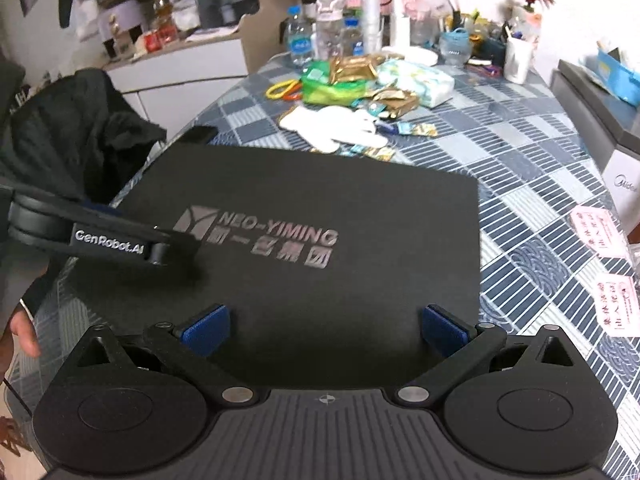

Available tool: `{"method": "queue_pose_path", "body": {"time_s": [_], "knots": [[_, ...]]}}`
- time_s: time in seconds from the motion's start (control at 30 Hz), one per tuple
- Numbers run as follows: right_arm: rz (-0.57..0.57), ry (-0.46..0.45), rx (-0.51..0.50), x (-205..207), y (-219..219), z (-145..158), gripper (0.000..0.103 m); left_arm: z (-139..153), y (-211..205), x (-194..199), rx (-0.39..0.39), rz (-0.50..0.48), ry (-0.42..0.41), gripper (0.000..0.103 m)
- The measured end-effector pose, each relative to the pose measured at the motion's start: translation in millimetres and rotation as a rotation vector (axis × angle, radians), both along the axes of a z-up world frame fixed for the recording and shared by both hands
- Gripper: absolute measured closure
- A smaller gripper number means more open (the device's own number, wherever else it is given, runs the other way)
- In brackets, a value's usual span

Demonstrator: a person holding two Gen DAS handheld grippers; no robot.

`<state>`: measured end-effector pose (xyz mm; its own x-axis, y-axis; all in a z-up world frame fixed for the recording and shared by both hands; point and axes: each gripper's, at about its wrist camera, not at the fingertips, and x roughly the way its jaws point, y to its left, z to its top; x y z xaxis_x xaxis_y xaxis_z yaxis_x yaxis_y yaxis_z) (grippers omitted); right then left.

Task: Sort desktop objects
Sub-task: 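Press the lid down onto the box with both tools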

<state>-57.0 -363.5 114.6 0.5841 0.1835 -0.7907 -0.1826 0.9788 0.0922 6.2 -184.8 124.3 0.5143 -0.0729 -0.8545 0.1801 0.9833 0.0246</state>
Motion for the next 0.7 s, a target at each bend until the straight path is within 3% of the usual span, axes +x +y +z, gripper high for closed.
{"method": "queue_pose_path", "body": {"time_s": [0.27,0.7], "knots": [[0.001,-0.02,-0.081,-4,16,-8,0.0,0,-1,2,0.008,0.028,0.021,0.0],[-0.027,-0.027,-0.081,-6,18,-9,0.0,-2,-2,-2,0.003,0.048,-0.002,0.0]]}}
